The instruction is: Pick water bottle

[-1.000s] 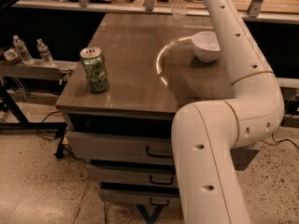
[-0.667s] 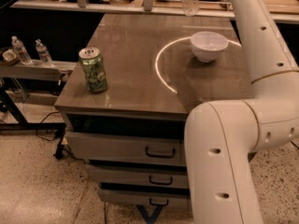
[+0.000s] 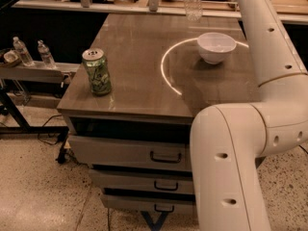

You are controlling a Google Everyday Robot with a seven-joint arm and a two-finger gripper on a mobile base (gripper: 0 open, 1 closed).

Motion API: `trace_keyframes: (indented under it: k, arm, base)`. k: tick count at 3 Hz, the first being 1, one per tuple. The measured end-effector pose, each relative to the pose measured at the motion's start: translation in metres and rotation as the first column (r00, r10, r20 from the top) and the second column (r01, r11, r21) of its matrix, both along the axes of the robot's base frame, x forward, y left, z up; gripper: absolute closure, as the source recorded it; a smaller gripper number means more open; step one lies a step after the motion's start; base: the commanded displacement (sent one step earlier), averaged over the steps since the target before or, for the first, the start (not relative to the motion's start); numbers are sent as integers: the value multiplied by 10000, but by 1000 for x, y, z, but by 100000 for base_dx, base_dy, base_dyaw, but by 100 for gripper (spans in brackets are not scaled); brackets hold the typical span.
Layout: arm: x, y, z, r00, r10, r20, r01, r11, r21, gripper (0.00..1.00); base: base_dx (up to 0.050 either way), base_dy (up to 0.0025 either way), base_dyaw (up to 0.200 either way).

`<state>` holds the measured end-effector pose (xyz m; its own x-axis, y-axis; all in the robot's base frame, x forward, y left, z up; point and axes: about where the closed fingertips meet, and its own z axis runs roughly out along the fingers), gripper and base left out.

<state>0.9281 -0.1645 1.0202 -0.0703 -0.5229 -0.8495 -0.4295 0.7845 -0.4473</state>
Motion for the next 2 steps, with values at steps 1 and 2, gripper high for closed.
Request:
trace_keyframes:
  k: [1, 2]
  arm:
    - [-26, 28, -23, 9830, 790, -1658, -651, 9940, 878, 100]
    - [-54, 41, -38, 9513, 1219, -2832, -899, 9883, 1235, 100]
  base:
    - [0, 0, 0]
    - [0, 0, 0]
